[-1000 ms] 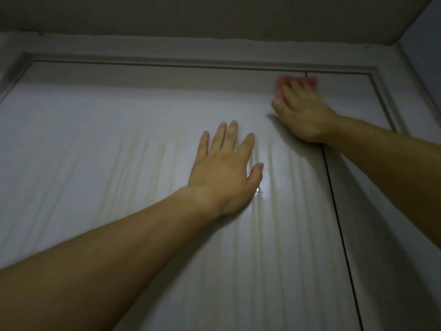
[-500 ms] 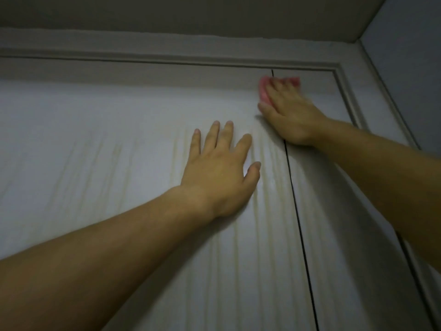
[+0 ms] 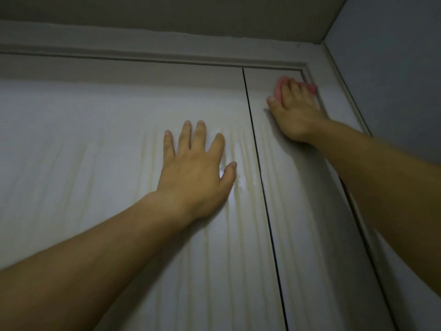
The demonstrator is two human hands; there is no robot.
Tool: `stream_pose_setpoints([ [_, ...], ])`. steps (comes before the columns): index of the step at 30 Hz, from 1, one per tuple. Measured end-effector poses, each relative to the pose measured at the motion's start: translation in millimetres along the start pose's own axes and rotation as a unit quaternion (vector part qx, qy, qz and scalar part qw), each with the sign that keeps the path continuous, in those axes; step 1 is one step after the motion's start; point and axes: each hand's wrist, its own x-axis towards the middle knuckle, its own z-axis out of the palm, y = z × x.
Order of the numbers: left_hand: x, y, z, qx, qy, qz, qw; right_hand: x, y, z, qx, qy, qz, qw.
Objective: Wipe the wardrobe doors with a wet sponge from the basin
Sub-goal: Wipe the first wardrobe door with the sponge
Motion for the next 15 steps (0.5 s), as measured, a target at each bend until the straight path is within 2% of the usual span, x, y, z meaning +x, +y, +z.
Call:
stream_pose_setpoints([
  [2, -2.1, 0.2, 0.4, -0.014, 0.005, -0.003, 1.0, -27.3, -5.7, 8.0, 0.021, 0.006, 0.002, 1.0],
  [5, -8.4, 0.5, -0.2, -0.039, 0.016, 0.001, 0.999, -90.1, -7.1, 27.9, 0.027, 0.018, -0.037, 0.999],
  [7, -14.3, -0.3, 0.3, -0.032, 0.011, 0.011, 0.999, -94.7, 1.3, 28.8, 0.027, 0.004, -0.045, 0.999],
  [12, -19.5, -3.9, -3.4, -0.026, -0.002, 0.015, 1.0, -83.2, 2.7, 18.5, 0.047, 0.011, 0.015, 0.999],
  [15, -21.6, -7.4, -4.7, -0.028, -0.006, 0.016, 0.999, -145.0, -19.8, 33.3, 0.028, -0.007, -0.067, 0.997],
])
